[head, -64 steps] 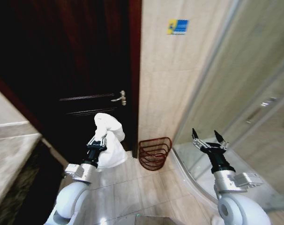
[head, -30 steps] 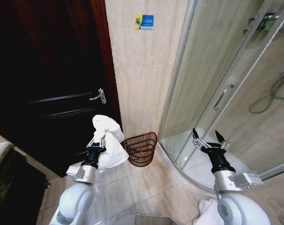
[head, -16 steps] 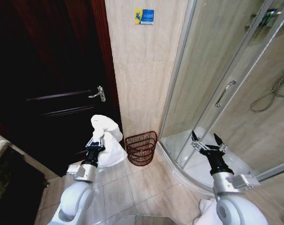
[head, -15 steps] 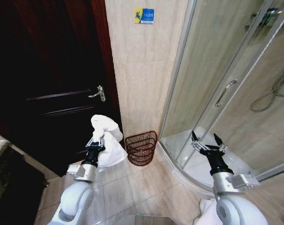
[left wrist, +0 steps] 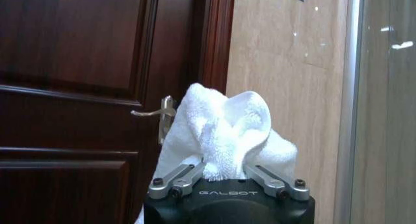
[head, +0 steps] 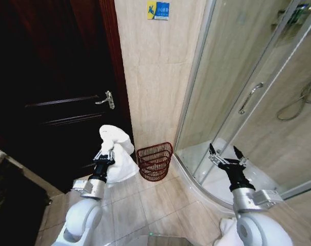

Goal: Discard the used towel into the hamper.

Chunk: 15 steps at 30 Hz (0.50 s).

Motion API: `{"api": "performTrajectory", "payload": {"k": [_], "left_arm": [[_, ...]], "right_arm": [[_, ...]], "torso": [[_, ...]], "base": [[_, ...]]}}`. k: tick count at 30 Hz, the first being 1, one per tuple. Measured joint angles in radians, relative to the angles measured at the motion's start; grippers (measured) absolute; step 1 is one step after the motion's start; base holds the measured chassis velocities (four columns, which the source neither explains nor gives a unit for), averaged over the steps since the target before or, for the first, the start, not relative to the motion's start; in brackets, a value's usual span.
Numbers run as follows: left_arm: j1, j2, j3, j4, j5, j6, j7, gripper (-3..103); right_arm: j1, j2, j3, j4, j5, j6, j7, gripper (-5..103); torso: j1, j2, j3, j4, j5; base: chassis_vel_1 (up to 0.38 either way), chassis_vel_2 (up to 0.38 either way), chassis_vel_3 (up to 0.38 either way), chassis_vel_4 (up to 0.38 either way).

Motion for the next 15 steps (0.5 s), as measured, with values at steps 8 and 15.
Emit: {"api": "performTrajectory", "payload": {"k": [8,15], "left_arm": [[0.001,0.001,0.0,-0.002,0.0,0.0,0.001,11],[0.0,0.0,0.002,-0.002,0.0,0.0,0.001,11]], "right_arm": [[-0.003,0.002,0.0,0.001,-0.001,0.005,0.001,100],[-0.006,0.002,0.001,-0.003,-0.002,0.012,0.002,100]], "torso": [[-0.017,-0.037,-0.021,0.0,-0.0001],[-0.034,-0.074,-0.04,0.0001,0.0]], "base": [[-0.084,0.08,0.08,-0.078],[-0.068,0.056,0.059,-0.079]]}}
